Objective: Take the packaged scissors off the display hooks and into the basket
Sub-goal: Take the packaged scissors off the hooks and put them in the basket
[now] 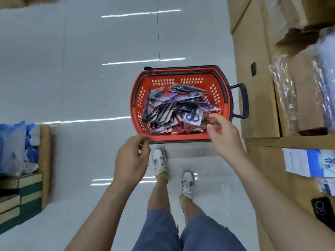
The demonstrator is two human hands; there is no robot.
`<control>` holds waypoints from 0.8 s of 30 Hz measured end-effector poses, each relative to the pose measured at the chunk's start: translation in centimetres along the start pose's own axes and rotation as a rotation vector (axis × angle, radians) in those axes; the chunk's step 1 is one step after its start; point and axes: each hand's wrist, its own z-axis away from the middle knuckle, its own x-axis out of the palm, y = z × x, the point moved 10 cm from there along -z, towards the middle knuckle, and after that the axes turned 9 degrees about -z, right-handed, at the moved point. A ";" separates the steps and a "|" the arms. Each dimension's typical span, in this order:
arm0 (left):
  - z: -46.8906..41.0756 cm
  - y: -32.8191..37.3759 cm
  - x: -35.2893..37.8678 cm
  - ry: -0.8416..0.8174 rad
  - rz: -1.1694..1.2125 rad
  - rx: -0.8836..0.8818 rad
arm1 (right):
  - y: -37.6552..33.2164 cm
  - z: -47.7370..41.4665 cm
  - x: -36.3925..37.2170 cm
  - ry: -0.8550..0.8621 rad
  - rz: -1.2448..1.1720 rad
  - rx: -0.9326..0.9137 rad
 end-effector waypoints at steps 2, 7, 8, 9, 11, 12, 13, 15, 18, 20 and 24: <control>-4.3 -1.0 3.1 -0.035 0.007 -0.015 | 1.2 -3.7 1.8 0.029 -0.013 0.037; -14.1 -3.6 11.7 -0.163 0.009 -0.035 | 5.4 -12.3 6.7 0.063 0.077 0.086; -15.9 -4.1 13.2 -0.184 -0.005 -0.038 | 6.0 -13.8 7.6 0.053 0.109 0.079; -17.6 -4.5 14.5 -0.197 -0.016 -0.040 | 6.7 -15.4 8.3 0.045 0.139 0.066; -21.0 -5.1 17.0 -0.202 -0.049 -0.020 | 8.1 -18.7 9.6 0.054 0.173 0.048; -22.7 -5.1 18.2 -0.199 -0.070 0.000 | 9.0 -20.4 9.9 0.075 0.179 0.058; -24.2 -4.9 19.5 -0.195 -0.091 0.026 | 10.1 -22.2 10.0 0.098 0.186 0.080; -26.7 -3.6 21.5 -0.185 -0.129 0.096 | 12.3 -25.2 10.2 0.117 0.202 0.147; -30.0 -1.5 25.4 -0.219 -0.283 0.229 | 15.2 -29.3 10.9 0.080 0.215 0.282; -31.5 -1.3 28.4 -0.292 -0.427 0.261 | 16.2 -30.9 11.2 0.054 0.232 0.342; -33.3 -1.6 29.8 -0.326 -0.427 0.236 | 17.6 -32.3 10.8 0.176 0.085 0.455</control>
